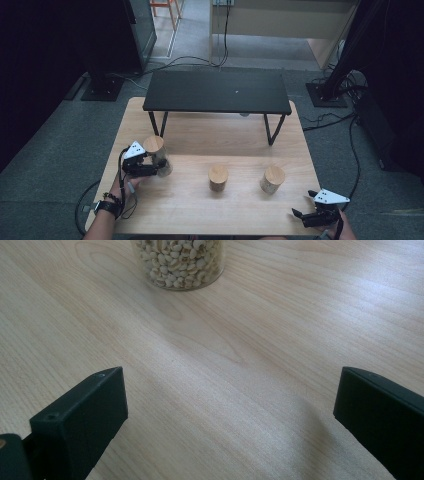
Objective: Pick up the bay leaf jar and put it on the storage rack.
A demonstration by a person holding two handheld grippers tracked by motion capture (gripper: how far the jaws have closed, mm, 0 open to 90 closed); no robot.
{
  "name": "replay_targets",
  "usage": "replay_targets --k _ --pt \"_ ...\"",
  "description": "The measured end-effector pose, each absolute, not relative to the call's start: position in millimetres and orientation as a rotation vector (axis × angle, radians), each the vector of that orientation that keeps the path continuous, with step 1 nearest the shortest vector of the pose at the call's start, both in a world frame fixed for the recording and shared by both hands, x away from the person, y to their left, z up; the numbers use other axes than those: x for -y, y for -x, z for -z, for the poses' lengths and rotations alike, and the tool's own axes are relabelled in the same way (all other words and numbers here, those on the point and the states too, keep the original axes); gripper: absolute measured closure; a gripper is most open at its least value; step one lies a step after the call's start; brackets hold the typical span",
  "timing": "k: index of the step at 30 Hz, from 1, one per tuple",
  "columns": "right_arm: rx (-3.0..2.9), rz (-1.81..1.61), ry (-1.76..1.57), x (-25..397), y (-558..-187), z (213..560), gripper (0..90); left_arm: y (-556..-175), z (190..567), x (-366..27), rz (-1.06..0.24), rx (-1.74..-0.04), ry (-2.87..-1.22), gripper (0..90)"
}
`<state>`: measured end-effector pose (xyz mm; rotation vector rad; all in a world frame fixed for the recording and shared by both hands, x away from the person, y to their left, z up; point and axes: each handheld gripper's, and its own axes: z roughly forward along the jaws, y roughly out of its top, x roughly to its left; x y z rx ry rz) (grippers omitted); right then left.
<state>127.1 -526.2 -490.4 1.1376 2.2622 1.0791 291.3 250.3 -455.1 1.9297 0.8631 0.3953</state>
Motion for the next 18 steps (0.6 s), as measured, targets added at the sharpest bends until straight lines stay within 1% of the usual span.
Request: replay_targets --k 8,18 --pt "-2.262 -1.076 -1.139 525 -127 490 0.6 -284 454 -251 -0.419 -0.859 -1.905 25.3" --pt "-2.266 -1.074 -1.137 525 -128 490 0.6 -277 431 -241 -0.430 -0.840 -1.929 25.2"
